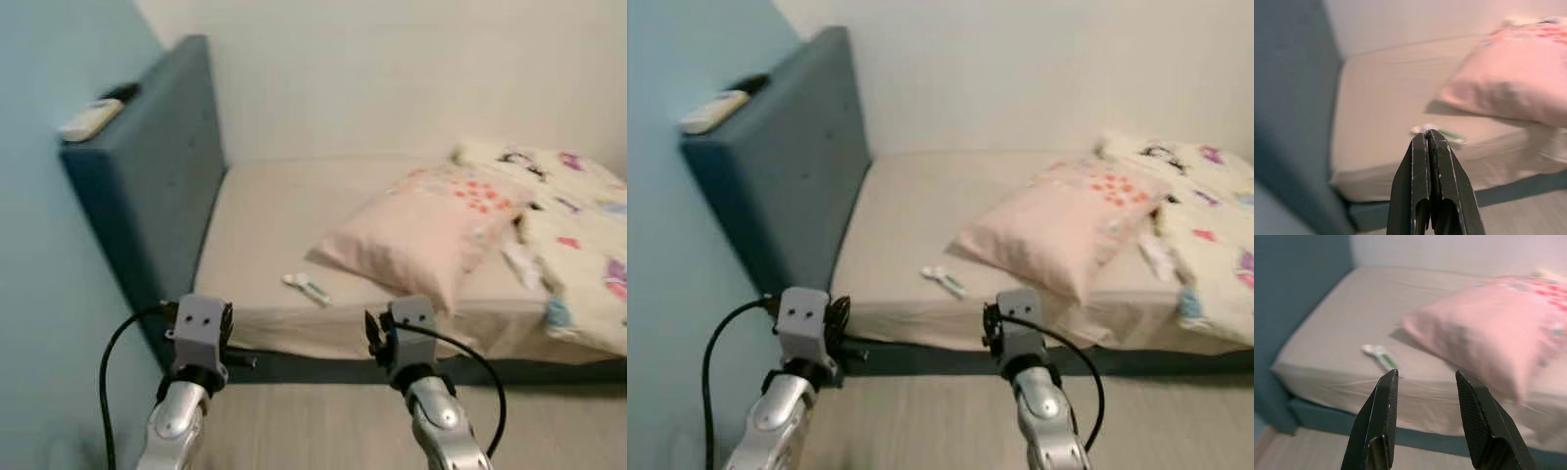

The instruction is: Clean up the room

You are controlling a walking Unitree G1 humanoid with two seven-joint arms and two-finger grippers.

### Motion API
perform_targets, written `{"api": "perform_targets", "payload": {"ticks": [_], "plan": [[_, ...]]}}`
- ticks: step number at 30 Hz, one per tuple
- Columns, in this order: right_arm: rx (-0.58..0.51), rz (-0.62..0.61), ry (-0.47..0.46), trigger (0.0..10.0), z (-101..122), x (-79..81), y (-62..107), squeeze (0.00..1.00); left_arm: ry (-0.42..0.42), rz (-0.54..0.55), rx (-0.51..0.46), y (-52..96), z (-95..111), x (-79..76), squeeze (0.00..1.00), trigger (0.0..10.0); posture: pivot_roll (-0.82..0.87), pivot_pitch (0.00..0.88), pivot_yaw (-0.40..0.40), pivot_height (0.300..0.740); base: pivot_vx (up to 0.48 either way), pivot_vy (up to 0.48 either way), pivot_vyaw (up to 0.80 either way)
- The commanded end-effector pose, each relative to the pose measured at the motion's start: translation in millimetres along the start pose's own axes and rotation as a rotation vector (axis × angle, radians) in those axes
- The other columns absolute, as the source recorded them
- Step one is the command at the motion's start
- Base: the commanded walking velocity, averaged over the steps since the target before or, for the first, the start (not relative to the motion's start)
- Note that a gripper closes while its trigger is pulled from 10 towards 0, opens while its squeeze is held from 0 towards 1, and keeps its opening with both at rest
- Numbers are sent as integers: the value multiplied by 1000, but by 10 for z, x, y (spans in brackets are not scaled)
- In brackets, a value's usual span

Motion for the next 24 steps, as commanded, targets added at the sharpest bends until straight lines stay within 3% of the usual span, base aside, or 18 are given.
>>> {"api": "perform_targets", "payload": {"ticks": [1,10,19,24], "plan": [[13,-2,-15,10000,-41,5,15,0,7,1,23,17,-39,-4,0,10000,26,46,-7,740,0,0,-800],[19,-4,-33,10000,-50,-1,10,0,-7,4,33,1,-44,0,0,10000,27,47,-8,740,0,0,-754],[27,23,-46,10000,-44,59,-29,0,-10,17,23,-18,-20,5,0,10000,25,43,-9,740,0,0,0],[27,24,-45,10000,-45,63,-34,0,-6,18,18,-20,-14,9,0,10000,25,39,-12,740,316,0,0]]}}
Point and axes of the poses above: a point about 5 cm out from each wrist's last joint towards the gripper, its own y axis pointing back from the gripper into the wrist, its own z axis along the axis of the wrist's last joint, x = y × z, the point moved 4 cm from there along -y, pointing out of the wrist towards the gripper, and after that the axes turned 5 degrees about -y, right-handed, at the moved point
